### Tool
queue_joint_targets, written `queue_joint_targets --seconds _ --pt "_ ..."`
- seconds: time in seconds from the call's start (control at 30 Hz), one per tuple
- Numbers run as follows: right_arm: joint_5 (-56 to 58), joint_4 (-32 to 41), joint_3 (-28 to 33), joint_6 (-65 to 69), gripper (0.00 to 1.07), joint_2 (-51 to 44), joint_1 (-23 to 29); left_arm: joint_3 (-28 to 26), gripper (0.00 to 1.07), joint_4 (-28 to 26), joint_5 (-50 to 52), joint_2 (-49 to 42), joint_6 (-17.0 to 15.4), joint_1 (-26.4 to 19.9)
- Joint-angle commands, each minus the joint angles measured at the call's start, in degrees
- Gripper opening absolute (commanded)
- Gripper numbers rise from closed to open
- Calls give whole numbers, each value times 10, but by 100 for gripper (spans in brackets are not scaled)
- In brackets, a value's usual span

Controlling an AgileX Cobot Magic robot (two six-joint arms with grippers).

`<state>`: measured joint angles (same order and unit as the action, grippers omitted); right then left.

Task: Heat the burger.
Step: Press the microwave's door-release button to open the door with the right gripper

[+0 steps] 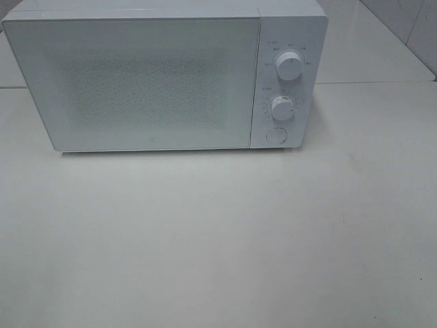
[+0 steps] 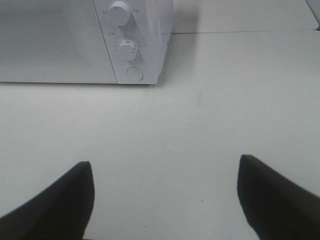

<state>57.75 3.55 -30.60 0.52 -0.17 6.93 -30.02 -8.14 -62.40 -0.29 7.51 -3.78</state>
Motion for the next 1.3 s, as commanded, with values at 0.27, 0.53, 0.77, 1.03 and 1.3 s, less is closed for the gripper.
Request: queue_joint_targets --seconds 0.27,0.53,0.77,1.03,1.3 --pt "-30 -7 25 4 73 -15 -9 0 98 -2 5 -9 -1 -1" --pt "-30 -7 25 4 73 -15 -9 0 98 -2 5 -3 -1 -1" --pt "-30 -7 25 4 73 -15 -7 0 98 -2 5 -3 -1 -1" --pt "-31 -7 23 4 73 -15 -7 0 98 -2 5 -3 -1 -1" --pt "-91 -6 -11 10 73 33 -7 0 98 -2 5 -3 -1 -1"
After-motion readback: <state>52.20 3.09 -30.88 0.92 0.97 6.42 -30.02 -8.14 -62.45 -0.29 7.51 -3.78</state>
